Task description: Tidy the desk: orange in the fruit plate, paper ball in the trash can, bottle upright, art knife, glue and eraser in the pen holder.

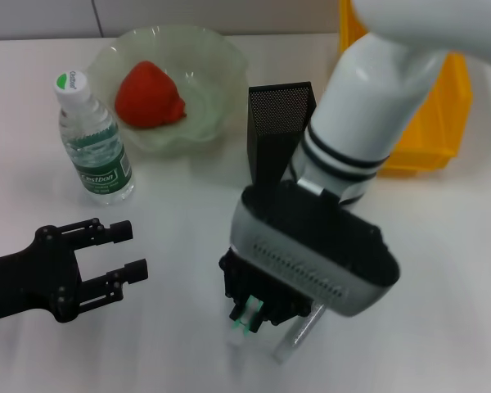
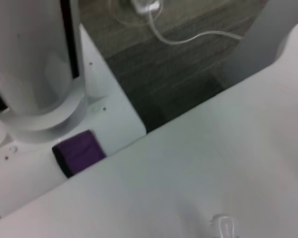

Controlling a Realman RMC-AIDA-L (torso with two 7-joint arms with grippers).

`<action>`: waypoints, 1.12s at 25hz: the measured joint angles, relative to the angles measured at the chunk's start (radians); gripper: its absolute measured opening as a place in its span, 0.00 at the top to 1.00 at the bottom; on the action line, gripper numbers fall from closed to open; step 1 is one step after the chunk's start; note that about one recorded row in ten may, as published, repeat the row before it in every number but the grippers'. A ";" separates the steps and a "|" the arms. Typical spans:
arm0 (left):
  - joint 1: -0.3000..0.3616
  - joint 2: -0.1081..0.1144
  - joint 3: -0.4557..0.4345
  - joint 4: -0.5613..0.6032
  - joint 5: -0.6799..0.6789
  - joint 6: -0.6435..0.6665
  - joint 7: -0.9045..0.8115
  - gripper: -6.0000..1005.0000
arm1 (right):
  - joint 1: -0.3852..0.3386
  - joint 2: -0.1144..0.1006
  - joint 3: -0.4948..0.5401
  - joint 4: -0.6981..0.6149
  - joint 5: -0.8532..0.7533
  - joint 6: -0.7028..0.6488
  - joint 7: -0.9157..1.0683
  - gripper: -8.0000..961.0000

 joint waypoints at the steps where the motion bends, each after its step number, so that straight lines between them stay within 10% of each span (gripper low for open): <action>1: 0.000 0.000 0.000 0.000 0.000 0.001 0.000 0.38 | 0.000 0.000 0.000 0.000 0.000 0.000 0.000 0.81; 28: -0.011 -0.014 -0.041 0.002 -0.001 0.038 0.012 0.38 | -0.246 -0.008 0.765 -0.011 0.099 -0.386 -0.005 0.79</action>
